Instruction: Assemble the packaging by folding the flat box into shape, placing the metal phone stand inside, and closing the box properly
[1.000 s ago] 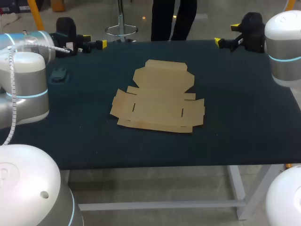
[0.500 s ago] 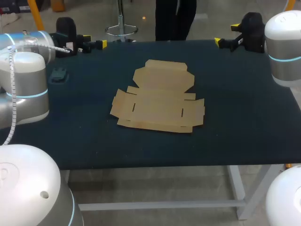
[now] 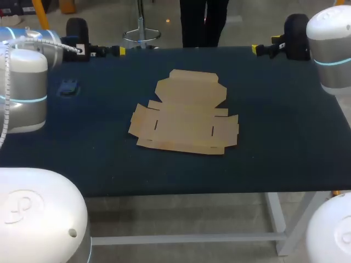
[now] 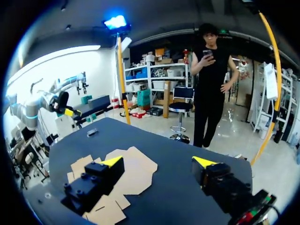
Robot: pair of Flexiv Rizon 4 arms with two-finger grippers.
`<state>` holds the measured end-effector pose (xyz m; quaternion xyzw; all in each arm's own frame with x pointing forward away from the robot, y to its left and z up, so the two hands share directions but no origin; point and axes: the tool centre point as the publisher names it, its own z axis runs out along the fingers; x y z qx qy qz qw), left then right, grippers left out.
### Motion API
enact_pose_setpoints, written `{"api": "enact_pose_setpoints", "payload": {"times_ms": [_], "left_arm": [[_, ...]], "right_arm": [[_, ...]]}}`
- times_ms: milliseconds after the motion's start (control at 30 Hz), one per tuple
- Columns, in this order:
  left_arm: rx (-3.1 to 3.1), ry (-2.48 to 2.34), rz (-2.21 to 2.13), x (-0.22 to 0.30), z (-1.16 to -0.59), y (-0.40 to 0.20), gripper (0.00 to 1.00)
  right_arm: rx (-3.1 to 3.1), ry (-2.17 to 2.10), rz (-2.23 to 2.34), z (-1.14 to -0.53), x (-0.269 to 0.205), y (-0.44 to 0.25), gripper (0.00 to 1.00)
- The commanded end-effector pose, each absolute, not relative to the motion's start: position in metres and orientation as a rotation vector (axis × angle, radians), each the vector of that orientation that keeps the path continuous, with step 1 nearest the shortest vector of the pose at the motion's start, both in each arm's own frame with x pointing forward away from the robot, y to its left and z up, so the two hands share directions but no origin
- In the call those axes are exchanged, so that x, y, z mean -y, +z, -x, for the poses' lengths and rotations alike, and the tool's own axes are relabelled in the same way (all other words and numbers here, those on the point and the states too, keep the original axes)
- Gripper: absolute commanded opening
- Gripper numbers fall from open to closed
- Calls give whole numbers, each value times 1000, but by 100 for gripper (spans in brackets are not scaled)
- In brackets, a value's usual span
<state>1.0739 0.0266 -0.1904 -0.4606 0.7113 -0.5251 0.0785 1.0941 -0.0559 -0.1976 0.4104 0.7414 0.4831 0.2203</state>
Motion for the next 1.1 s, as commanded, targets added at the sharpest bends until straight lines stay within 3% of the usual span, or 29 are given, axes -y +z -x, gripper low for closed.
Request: {"api": "enact_pose_setpoints", "payload": {"times_ms": [33,633,1100], "left_arm": [[-2363,-1400,1583,-34,-1058,-183,100],[-2552,-1196,1876,-35,-997,-200,100],[-2571,-1110,1925,-35,-992,-204,100]], "right_arm": [[-2173,1219,-1300,-1071,59,-190,100],[-2264,1211,-1671,-1007,69,-215,100],[-2282,1225,-1690,-999,70,-218,100]]}}
